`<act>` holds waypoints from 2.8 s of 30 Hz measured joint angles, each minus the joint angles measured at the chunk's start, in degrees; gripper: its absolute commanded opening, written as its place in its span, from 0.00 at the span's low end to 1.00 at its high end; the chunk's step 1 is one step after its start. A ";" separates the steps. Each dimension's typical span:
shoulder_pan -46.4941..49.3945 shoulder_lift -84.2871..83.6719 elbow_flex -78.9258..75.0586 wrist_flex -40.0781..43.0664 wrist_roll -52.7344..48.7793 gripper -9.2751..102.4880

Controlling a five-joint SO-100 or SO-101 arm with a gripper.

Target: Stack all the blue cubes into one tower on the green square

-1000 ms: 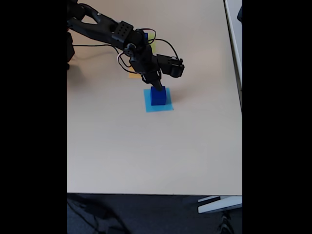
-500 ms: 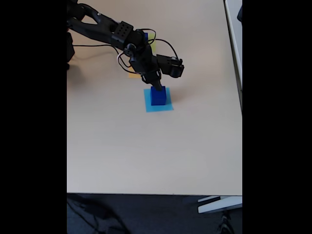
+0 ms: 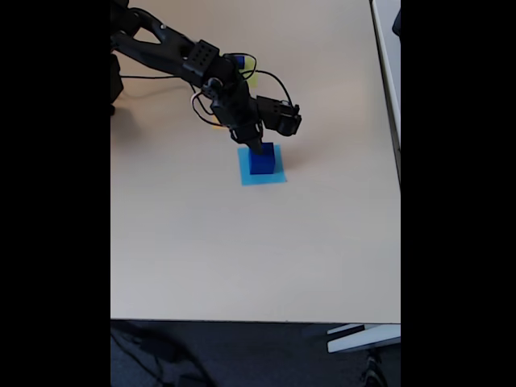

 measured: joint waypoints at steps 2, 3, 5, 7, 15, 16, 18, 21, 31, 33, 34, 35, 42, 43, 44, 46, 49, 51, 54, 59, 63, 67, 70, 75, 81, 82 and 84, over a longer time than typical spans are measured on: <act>0.00 0.00 0.00 0.00 0.00 0.14; -0.09 0.00 0.00 0.00 0.00 0.14; -0.18 0.00 0.00 -0.09 0.00 0.14; -0.26 0.00 0.00 -0.44 0.00 0.15; -0.35 0.00 0.00 -1.05 -0.62 0.18; -0.53 0.00 0.00 -1.23 -0.79 0.19; -1.05 0.00 0.00 -1.67 -1.14 0.19; -2.02 0.00 0.00 -2.55 -1.85 0.20; -6.50 4.31 0.00 -5.89 -3.08 0.19; -8.53 6.68 0.00 -7.38 -5.01 0.20; -9.76 8.00 0.00 -8.26 -5.80 0.20; -11.25 9.14 -0.26 -8.61 -6.06 0.20; -21.71 10.11 -3.78 -6.59 3.08 0.20; -22.76 10.11 -3.78 -5.19 5.98 0.20; -24.08 10.11 -3.78 -3.78 9.32 0.20; -26.89 10.11 -2.72 -1.14 16.70 0.20; -31.82 10.11 0.79 1.58 27.69 0.20; -34.19 10.11 3.78 2.02 33.66 0.20; -36.91 10.02 7.29 2.20 40.34 0.20; -41.13 10.02 10.99 0.70 46.32 0.20; -42.54 8.17 11.95 -1.23 48.78 0.20; -43.42 7.03 13.10 -3.16 50.10 0.20; -44.12 6.50 14.33 -5.10 51.33 0.20; -44.38 5.89 15.21 -6.94 52.21 0.21; -44.30 5.89 17.05 -7.21 52.82 0.24; -44.12 5.89 17.31 -7.21 52.73 0.24; -43.77 5.89 17.58 -7.21 52.03 0.24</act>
